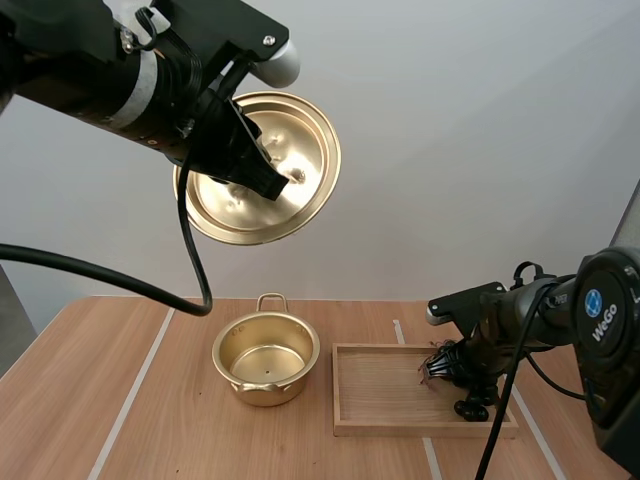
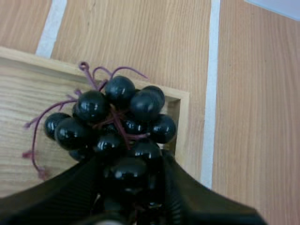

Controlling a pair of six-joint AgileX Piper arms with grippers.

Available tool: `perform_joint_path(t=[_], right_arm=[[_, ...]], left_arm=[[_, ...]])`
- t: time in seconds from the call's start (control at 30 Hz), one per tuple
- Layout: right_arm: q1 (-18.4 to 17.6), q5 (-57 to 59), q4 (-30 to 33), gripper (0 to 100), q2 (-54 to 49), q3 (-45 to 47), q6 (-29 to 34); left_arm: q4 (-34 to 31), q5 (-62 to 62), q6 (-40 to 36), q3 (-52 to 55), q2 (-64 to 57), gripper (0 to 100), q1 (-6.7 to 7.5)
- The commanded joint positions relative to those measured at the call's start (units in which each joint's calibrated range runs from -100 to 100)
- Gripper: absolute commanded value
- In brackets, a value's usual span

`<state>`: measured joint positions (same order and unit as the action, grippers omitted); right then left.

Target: Open the lid, put the grape in the pot, and close it

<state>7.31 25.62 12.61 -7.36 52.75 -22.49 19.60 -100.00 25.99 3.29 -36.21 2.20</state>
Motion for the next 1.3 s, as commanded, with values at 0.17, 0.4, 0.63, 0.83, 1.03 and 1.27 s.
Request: perform_joint_path(t=[0.17, 0.4, 0.63, 0.83, 1.03, 1.27], right_arm=[[0.0, 1.5, -2.5, 0, -4.3, -0.2, -0.9], [-3.2, -3.2, -2.5, 0, -22.0, -0.2, -4.8], [-15.7, -5.2, -2.5, 0, -34.1, -0.2, -10.8], [-26.4, -6.5, -1.4, 0, -32.1, -0.2, -11.4], [-30.2, -7.2, -2.1, 0, -22.8, -5.0, -11.4], [-30.6, -7.2, -3.2, 0, -11.9, -11.2, -11.1]], left_arm=[[0.9, 0.0, -1.9, -6.3, -0.9, 0, 0.04], [0.7, 0.0, -2.0, -19.7, -3.7, 0, 0.04], [-0.7, 0.0, -2.0, -34.7, -6.4, 0, 0.04], [-6.6, 0.0, -3.9, -45.4, -7.0, 0, 0.04], [-10.1, 0.0, -5.6, -47.6, -7.0, 0, 0.04], [-12.2, 0.0, -7.5, -47.5, -7.0, 0, 0.04]])
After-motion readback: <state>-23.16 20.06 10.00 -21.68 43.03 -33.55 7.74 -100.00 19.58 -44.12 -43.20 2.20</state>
